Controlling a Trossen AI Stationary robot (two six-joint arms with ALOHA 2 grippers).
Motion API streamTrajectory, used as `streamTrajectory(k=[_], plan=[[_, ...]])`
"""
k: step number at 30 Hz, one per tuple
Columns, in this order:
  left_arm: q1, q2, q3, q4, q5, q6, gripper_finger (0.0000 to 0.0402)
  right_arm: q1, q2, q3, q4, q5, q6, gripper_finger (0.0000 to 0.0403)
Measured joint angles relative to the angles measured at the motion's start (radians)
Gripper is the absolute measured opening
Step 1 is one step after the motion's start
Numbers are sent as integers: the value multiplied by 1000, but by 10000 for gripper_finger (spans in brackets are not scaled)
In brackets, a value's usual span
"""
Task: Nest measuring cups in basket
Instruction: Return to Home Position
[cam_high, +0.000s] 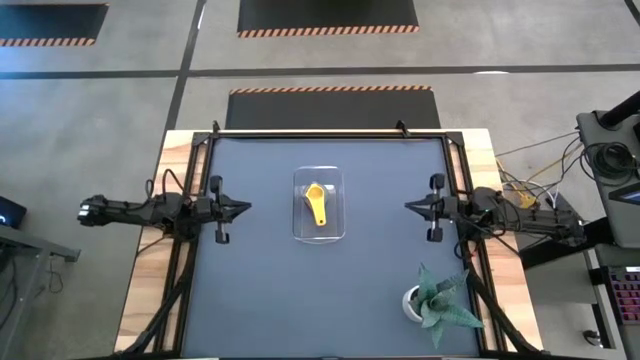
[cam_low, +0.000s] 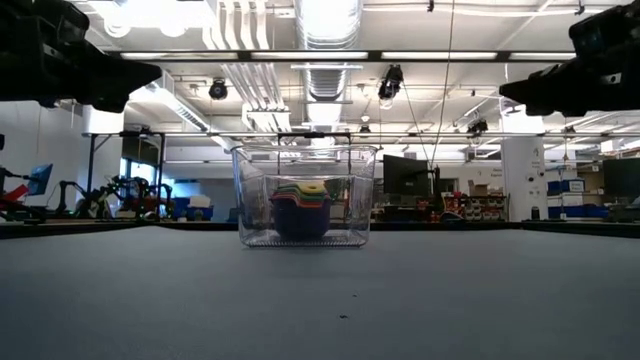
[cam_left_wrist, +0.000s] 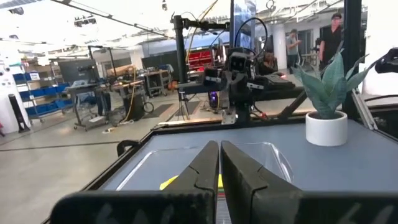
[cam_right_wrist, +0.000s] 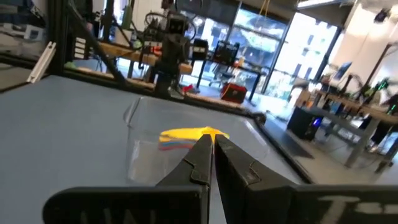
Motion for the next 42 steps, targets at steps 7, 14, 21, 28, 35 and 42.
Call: streamTrajectory(k=[7, 14, 21, 28, 35, 42], plan=[[-1, 1, 0, -1, 0, 0, 0, 0, 0, 0, -7, 0, 32, 9], [-1, 1, 0, -1, 0, 0, 0, 0, 1, -1, -7, 0, 19, 9], [-1, 1, 1, -1, 0, 0, 0, 0, 1, -1, -7, 0, 21, 9], [-1, 1, 2, 0, 0, 0, 0, 0, 1, -2, -7, 1, 20, 9], [-1, 1, 2, 0, 0, 0, 0, 0, 1, -2, -7, 1, 21, 9], [-1, 1, 2, 0, 0, 0, 0, 0, 1, -2, -7, 1, 21, 9]])
